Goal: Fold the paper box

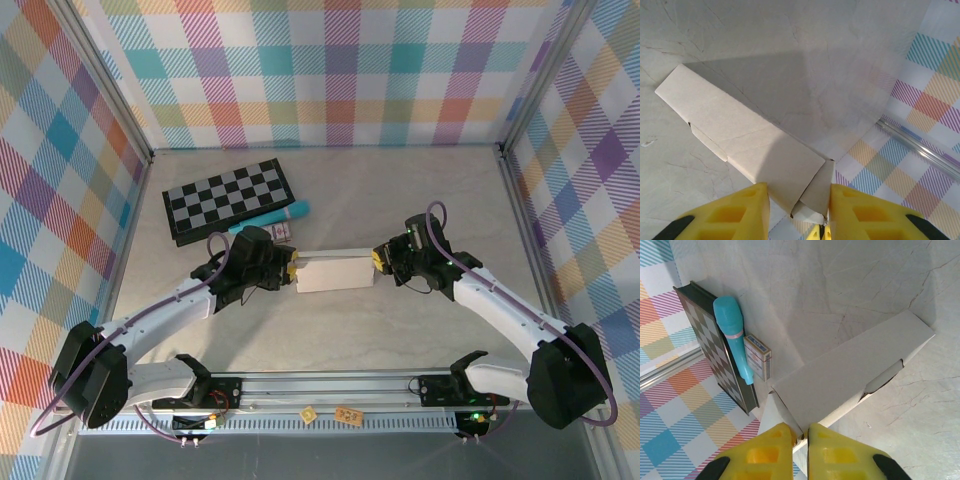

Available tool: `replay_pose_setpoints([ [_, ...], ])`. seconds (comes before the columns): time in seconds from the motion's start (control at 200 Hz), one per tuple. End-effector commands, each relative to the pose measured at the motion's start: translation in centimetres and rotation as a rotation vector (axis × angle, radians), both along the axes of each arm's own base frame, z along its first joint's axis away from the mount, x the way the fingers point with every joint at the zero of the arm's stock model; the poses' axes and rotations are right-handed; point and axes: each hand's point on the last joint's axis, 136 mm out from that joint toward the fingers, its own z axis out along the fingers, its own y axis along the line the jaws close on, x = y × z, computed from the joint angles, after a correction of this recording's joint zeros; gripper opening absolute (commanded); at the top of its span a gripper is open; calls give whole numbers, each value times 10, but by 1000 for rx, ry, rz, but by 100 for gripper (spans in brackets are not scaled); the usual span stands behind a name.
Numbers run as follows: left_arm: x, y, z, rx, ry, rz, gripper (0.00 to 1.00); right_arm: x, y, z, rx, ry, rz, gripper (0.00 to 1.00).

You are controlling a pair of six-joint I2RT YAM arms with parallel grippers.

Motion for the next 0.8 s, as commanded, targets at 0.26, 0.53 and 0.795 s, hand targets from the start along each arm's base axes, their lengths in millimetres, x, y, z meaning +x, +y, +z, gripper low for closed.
replay_pose_setpoints([
  [0.26,-17,-15,-20,-22,39,-76,22,-43,-20,-58,-134,240,11,12],
  [0.53,-27,-8,-29,10,58,-83,15,-48,-24,-61,-152,258,7,11],
  [0.795,-30,-6,-32,18,64,-86,6,-53,-28,-63,-169,290,4,7],
])
